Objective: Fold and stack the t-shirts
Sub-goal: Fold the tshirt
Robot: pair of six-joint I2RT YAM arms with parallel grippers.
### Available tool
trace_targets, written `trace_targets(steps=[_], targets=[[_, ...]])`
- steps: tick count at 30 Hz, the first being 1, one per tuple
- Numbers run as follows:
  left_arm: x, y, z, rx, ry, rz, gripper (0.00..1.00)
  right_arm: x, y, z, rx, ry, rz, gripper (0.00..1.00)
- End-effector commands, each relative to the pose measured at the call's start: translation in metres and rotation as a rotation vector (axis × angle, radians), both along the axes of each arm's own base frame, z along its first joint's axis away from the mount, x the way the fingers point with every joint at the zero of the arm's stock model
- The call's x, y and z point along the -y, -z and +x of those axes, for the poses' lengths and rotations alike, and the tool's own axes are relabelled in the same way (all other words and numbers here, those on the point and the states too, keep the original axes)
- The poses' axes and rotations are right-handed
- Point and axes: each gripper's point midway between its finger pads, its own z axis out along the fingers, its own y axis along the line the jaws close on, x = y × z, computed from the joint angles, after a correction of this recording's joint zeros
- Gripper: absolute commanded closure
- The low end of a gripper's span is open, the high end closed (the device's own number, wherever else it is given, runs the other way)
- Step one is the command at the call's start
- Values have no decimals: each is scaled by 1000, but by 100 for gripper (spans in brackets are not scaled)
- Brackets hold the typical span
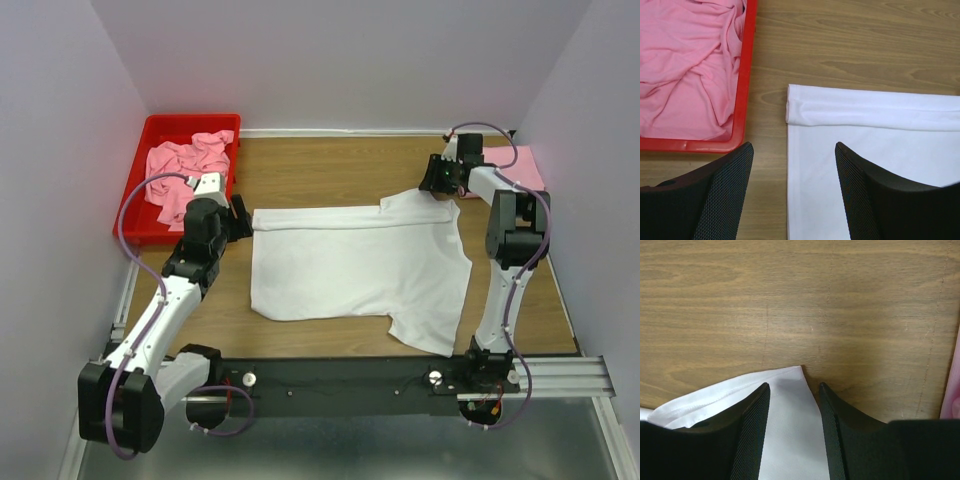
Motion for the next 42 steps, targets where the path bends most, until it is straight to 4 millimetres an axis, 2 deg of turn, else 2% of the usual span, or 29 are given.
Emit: trace_targets(steps=[1, 7, 11, 14, 17, 18, 22, 24, 25, 26, 27, 31, 32, 33, 34, 35, 37, 39, 40, 42], targets=[[-3, -10, 11, 41, -33, -1, 25, -5, 11, 3, -4, -38, -9, 49], [-4, -9, 12, 38, -38, 9, 25, -11, 23, -1, -31, -58, 12, 55], [-5, -10, 12, 41, -41, 7, 25, -19, 25, -4, -37, -84, 33, 68], [-5, -10, 12, 41, -44, 10, 25, -25, 18, -5, -25, -106, 47, 76], [-6, -9, 12, 39, -48, 15, 26, -25, 12, -3, -12, -106, 41, 90], [-6, -9, 12, 40, -47, 13, 26, -25, 11, -3, -11, -104, 39, 99], [-6, -9, 12, 40, -46, 13, 26, -24, -11, 0, 30, -103, 34, 99], [-6, -11, 12, 46, -47, 13, 26, -25, -34, -1, 69, -100, 39, 99], [-6, -10, 11, 44, -47, 14, 26, -25, -36, -6, 62, -94, 43, 99], [-6, -11, 11, 47, -46, 12, 26, -26, -54, -9, 91, -92, 46, 99], [-6, -12, 11, 47, -43, 11, 26, -26, -49, -20, 70, -91, 52, 99], [-4, -10, 12, 42, -32, 10, 26, -26, -64, -42, 62, -52, 70, 99], [-4, -10, 12, 40, -32, 10, 26, -28, -52, -58, 20, -44, 87, 99], [-3, -10, 12, 40, -31, 8, 26, -29, -60, -64, 28, -42, 95, 99], [-2, -9, 12, 38, -27, 7, 26, -30, -59, -71, 19, -42, 102, 99], [-2, -10, 12, 41, -26, 4, 26, -32, -47, -86, -23, -39, 120, 99], [-1, -10, 12, 39, -21, 4, 26, -34, -51, -98, -25, -38, 133, 99], [-1, -10, 12, 39, -20, 4, 26, -36, -43, -114, -55, -38, 144, 99], [-1, -10, 12, 39, -18, 3, 26, -36, -50, -118, -43, -35, 148, 99], [-1, -11, 11, 42, -18, 2, 26, -35, -49, -127, -53, -15, 148, 99]])
